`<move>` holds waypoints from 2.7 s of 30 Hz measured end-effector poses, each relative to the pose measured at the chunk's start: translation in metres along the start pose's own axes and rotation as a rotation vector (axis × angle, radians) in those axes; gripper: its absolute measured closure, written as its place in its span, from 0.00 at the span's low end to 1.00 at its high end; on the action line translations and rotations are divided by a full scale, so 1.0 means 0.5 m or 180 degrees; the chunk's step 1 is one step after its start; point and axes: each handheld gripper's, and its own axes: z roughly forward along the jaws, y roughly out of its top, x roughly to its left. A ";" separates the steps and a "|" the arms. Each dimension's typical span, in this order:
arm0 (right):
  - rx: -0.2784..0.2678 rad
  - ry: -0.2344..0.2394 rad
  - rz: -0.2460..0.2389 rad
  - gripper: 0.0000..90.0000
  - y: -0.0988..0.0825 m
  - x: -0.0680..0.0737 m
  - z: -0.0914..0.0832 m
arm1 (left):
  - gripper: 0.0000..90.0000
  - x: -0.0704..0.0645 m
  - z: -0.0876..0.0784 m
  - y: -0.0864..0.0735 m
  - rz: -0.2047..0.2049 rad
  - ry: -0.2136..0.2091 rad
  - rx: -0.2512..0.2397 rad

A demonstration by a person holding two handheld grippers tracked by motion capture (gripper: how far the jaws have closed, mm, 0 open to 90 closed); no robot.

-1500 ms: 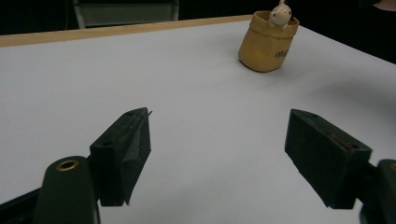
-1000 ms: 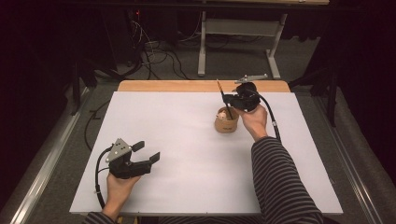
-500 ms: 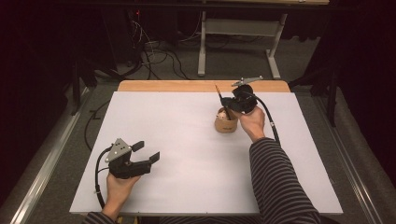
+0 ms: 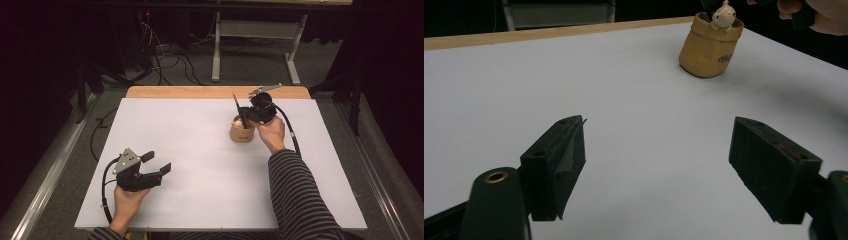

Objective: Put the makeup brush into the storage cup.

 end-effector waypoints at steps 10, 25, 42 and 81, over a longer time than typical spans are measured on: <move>0.0028 -0.0020 0.0035 0.94 -0.003 -0.006 -0.008 | 0.26 0.000 0.000 0.000 -0.0001 0.0001 0.0000; 0.0033 0.0039 0.0072 0.70 -0.009 -0.004 -0.022 | 0.26 -0.001 0.000 0.000 0.0002 0.0004 0.0002; -0.0131 0.0028 0.0096 0.58 -0.013 -0.010 -0.069 | 0.25 0.000 0.001 0.000 -0.0011 0.0004 0.0000; -0.0245 -0.0123 0.0017 0.56 -0.040 -0.022 -0.152 | 0.25 0.002 -0.001 0.000 -0.0036 0.0009 -0.0022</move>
